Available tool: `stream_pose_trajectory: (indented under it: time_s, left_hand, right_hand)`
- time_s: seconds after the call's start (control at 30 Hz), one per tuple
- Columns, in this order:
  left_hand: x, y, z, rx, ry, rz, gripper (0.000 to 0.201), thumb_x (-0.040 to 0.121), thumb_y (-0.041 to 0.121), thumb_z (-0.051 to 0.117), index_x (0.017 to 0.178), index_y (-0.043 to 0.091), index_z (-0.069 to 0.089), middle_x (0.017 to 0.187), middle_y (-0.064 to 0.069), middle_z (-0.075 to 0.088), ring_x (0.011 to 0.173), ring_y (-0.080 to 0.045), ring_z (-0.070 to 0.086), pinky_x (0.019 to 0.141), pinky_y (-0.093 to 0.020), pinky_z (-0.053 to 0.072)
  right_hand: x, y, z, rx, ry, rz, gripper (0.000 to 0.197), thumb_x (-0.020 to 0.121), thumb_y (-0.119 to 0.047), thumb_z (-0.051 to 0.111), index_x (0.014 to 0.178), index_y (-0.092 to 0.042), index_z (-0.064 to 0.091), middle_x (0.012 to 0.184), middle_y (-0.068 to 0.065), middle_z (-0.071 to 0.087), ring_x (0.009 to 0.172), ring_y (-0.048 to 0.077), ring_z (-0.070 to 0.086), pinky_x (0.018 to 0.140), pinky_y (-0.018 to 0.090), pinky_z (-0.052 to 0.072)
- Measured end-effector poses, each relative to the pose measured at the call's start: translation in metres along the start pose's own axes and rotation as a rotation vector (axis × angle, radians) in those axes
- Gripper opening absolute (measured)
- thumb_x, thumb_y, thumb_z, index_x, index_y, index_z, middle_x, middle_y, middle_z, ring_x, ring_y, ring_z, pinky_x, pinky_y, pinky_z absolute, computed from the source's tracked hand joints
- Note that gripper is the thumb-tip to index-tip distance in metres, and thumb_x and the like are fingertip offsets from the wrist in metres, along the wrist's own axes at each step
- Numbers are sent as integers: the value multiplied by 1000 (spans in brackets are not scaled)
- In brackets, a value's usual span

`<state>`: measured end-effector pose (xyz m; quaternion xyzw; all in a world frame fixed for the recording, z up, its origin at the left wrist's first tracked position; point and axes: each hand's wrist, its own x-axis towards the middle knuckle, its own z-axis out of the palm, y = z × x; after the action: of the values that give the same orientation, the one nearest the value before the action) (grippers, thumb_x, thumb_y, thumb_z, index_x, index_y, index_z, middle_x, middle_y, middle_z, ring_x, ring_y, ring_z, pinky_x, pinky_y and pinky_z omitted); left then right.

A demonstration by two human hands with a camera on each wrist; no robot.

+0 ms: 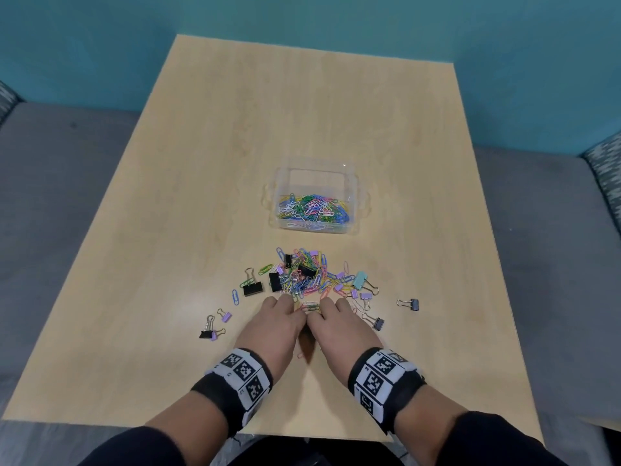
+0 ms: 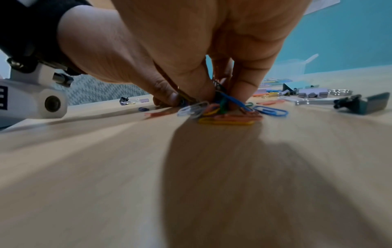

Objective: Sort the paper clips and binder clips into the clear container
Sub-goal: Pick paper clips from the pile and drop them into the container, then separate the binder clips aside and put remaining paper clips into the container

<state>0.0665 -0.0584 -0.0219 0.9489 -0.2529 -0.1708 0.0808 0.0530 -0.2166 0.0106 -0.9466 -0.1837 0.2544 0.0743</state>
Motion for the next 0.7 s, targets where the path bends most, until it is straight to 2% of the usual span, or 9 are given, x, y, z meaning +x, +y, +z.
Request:
stream_pose_trajectory:
  time_s: [0.13, 0.23, 0.37, 0.43, 0.5, 0.6, 0.7]
  left_hand:
    - [0, -3, -1, -7, -12, 14, 33, 51, -2, 63, 74, 21, 53, 77, -1, 46, 64, -21, 43, 49, -34, 42]
    - [1, -2, -7, -24, -54, 23, 33, 53, -2, 64, 75, 21, 56, 75, 0, 48, 63, -21, 47, 50, -29, 36]
    - [-1, -3, -13, -57, -95, 4, 31, 52, 0, 70, 69, 22, 56, 68, 3, 46, 56, -19, 49, 47, -25, 25]
    - [1, -5, -16, -111, -116, -44, 19, 69, 3, 65, 71, 19, 56, 72, 3, 43, 62, -21, 51, 51, -28, 29]
    - [4, -9, -21, -139, -140, -86, 10, 84, 9, 53, 80, 16, 59, 81, 1, 47, 72, -23, 54, 57, -31, 35]
    - [7, -14, -39, -225, -191, -80, 20, 87, 20, 45, 91, 19, 65, 90, 1, 54, 83, -20, 57, 70, -35, 45]
    - [14, -21, -65, -308, -153, -29, 22, 81, 31, 47, 85, 22, 67, 83, 4, 57, 81, -18, 58, 72, -36, 46]
  right_hand:
    - [-1, 1, -4, 8, -25, -9, 41, 77, 7, 44, 115, -8, 44, 117, 15, 41, 106, 34, 39, 71, 42, 39]
    - [0, 4, -4, -1, -26, -18, 39, 76, 7, 45, 112, -9, 45, 113, 14, 41, 103, 33, 41, 63, 39, 33]
    - [2, 9, -7, 24, -46, -47, 44, 73, 10, 44, 112, -10, 45, 111, 13, 42, 98, 32, 42, 65, 40, 36]
    - [2, 13, -10, 43, -44, -50, 43, 71, 12, 44, 108, -11, 45, 109, 12, 42, 94, 30, 43, 64, 38, 33]
    - [3, 17, -14, 77, -36, -54, 41, 70, 13, 44, 102, -12, 45, 103, 10, 42, 83, 27, 40, 62, 36, 29]
    - [5, 26, -20, 102, -36, -88, 35, 73, 12, 45, 96, -15, 46, 95, 5, 40, 73, 23, 33, 60, 35, 29]
    - [11, 35, -37, 139, 7, -111, 29, 78, 7, 49, 87, -20, 45, 84, -2, 35, 68, 22, 37, 58, 36, 37]
